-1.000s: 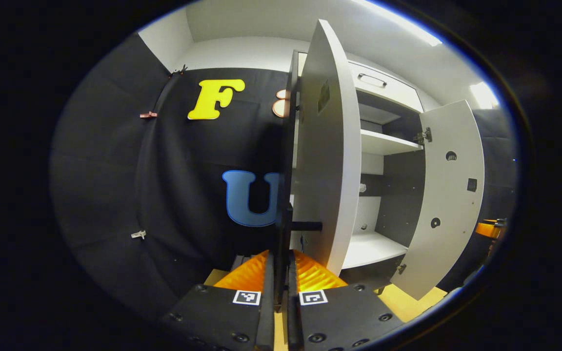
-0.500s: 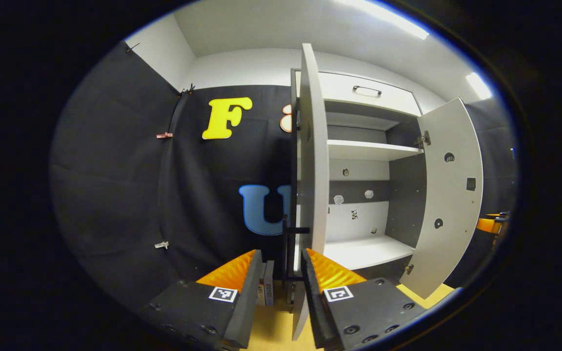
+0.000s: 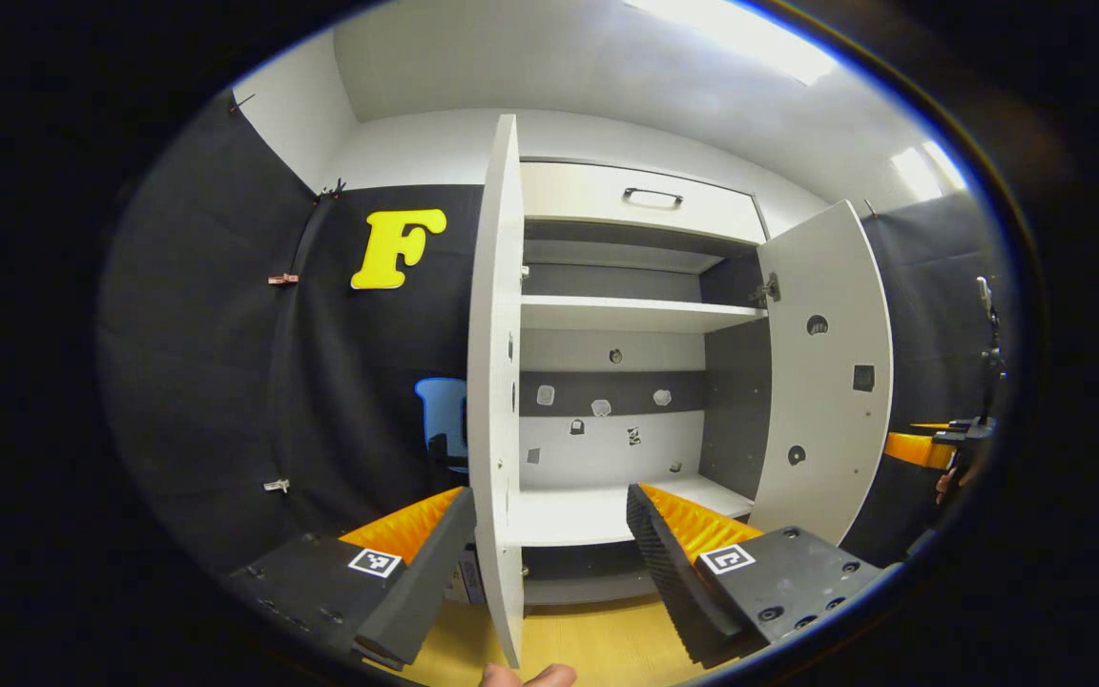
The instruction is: Open the right door of the double-door shoe cabinet with the right hand, and open the left door with the left hand.
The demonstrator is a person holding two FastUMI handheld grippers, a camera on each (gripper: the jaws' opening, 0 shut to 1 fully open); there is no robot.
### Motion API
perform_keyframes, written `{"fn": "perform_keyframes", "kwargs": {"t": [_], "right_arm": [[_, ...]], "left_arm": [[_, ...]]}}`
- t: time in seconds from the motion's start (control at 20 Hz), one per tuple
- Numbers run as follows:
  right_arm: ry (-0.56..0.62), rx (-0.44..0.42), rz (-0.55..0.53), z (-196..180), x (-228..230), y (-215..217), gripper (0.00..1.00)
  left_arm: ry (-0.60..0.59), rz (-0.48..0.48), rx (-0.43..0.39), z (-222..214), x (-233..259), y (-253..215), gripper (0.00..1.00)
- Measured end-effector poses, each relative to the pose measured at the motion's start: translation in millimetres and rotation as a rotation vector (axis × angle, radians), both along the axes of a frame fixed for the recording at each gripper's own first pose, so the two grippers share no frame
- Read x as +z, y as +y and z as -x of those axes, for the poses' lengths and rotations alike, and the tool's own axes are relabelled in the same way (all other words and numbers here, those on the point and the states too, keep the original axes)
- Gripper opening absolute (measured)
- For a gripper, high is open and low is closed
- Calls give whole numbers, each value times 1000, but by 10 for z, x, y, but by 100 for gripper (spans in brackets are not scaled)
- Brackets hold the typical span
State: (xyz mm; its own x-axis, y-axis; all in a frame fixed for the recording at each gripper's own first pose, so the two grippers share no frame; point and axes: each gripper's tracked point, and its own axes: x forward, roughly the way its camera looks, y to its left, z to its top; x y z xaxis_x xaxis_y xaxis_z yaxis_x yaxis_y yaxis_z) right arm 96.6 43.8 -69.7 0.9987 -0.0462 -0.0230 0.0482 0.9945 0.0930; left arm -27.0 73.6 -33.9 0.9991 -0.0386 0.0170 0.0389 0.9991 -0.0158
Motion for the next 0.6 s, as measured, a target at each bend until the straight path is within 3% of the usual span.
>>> {"fn": "perform_keyframes", "kwargs": {"t": [0.15,0.2,0.6], "right_arm": [[-21,9,-5,47,104,56,96],[-27,12,-3,63,134,73,99],[-20,48,-11,94,158,241,98]], "left_arm": [[-2,-18,33,9,21,-88,98],[-3,-21,32,5,16,-130,98],[3,19,13,22,23,-306,98]]}}
